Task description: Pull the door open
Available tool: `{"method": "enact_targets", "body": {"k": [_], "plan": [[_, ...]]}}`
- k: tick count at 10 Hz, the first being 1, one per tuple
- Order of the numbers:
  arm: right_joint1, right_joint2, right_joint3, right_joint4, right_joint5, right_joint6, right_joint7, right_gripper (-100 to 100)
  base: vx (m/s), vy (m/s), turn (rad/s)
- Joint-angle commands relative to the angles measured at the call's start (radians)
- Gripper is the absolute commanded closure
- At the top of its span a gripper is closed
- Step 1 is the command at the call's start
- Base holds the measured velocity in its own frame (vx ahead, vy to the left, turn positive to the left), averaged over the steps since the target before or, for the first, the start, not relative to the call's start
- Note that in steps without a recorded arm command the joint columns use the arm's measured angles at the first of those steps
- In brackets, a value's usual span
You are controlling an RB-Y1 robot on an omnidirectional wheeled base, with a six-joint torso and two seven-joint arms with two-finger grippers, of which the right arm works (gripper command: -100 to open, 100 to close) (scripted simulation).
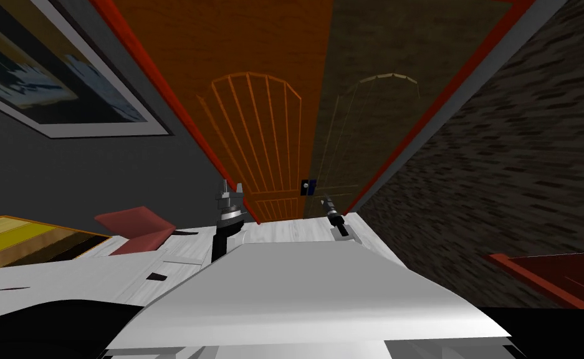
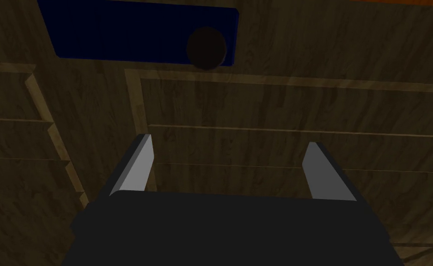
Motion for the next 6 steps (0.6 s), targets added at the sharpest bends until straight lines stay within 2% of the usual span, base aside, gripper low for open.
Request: {"method": "enact_targets", "body": {"k": [1,2,3,4,6], "plan": [[-0.012,-0.003,0.001,0.027,0.007,0.009,-0.016,-100,0.183,-0.012,0.059],[-0.02,-0.003,0.003,0.039,0.011,0.014,-0.023,-100,0.184,-0.006,0.082],[-0.018,-0.005,0.002,0.031,0.008,0.012,-0.019,-100,0.081,0.0,0.019],[-0.011,-0.018,-0.03,0.049,0.001,0.018,-0.019,-100,-0.046,-0.029,-0.022],[-0.007,-0.03,-0.062,0.068,-0.007,0.021,-0.016,-100,-0.097,-0.041,0.007]]}}
